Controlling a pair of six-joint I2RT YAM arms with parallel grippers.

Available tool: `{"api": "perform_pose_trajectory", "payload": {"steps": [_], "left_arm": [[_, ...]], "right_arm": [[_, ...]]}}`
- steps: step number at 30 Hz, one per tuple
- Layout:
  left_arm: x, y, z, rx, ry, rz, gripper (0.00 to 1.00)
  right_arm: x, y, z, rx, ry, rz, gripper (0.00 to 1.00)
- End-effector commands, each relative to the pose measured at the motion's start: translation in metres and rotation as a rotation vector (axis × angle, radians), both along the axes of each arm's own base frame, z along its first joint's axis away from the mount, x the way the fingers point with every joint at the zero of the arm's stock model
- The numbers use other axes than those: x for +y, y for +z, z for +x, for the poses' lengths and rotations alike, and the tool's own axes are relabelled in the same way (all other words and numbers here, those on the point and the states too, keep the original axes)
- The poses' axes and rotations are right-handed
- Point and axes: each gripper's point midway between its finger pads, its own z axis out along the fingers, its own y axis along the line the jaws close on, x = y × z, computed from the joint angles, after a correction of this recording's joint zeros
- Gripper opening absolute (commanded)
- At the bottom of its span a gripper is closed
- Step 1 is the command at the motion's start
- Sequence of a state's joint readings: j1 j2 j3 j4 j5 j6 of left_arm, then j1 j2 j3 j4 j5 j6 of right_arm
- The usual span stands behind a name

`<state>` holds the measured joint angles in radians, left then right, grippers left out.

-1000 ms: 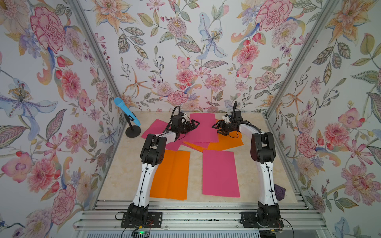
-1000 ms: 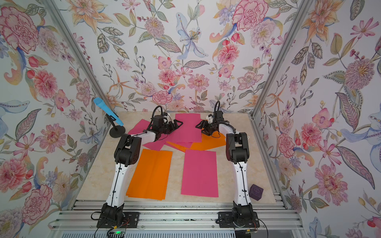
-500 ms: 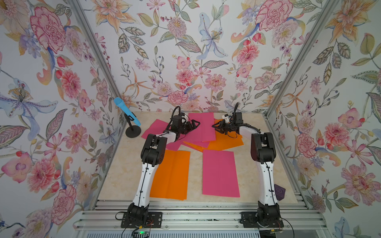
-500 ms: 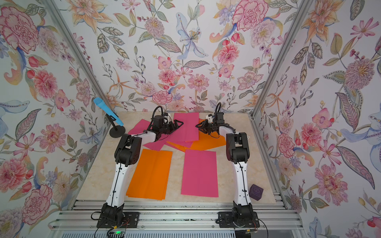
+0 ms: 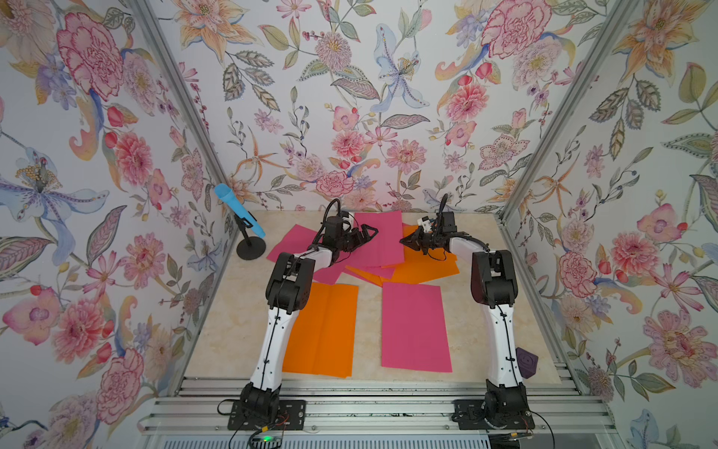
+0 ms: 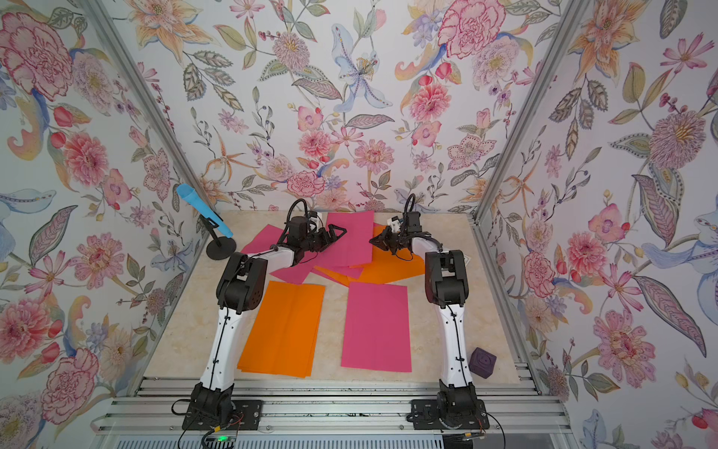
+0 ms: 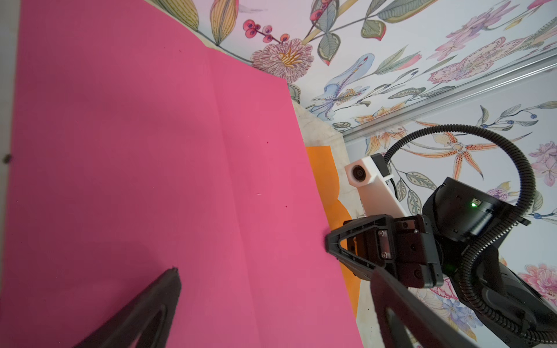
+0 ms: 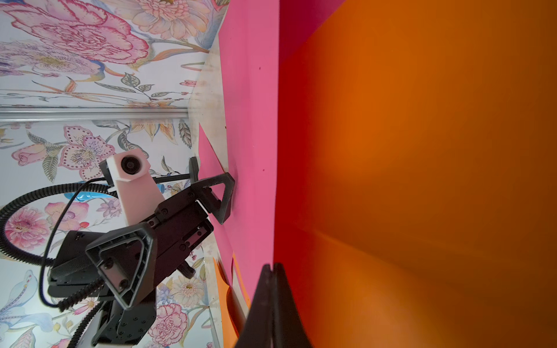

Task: Sort the scattered colored papers by color
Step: Pick up the colored paper.

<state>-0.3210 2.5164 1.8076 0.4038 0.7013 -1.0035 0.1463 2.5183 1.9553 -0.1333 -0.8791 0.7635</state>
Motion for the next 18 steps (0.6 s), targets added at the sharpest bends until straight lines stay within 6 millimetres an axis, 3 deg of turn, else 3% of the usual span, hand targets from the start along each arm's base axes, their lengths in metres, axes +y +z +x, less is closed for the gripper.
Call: {"api": "perform_pose_trajectory", "payload": {"steps": [1,8,14,18], "left_arm": [[-0.003,0.027,0.002,-0.040,-0.017,-0.005,1.00],[0.024,0.071,0.002,-0.096,0.040,0.066,1.00],[0.036,0.078,-0.025,-0.098,0.058,0.067,1.00],[0.042,0.072,-0.044,-0.084,0.064,0.022,1.00]], "right_arm": [[0.005,0.023,0.003,-0.041,0.020,-0.007,0.00],[0.003,0.086,-0.002,-0.119,0.046,-0.018,0.00],[0.001,0.146,-0.030,-0.196,0.063,-0.046,0.00],[0.002,0.188,-0.062,-0.250,0.076,-0.040,0.00]]}}
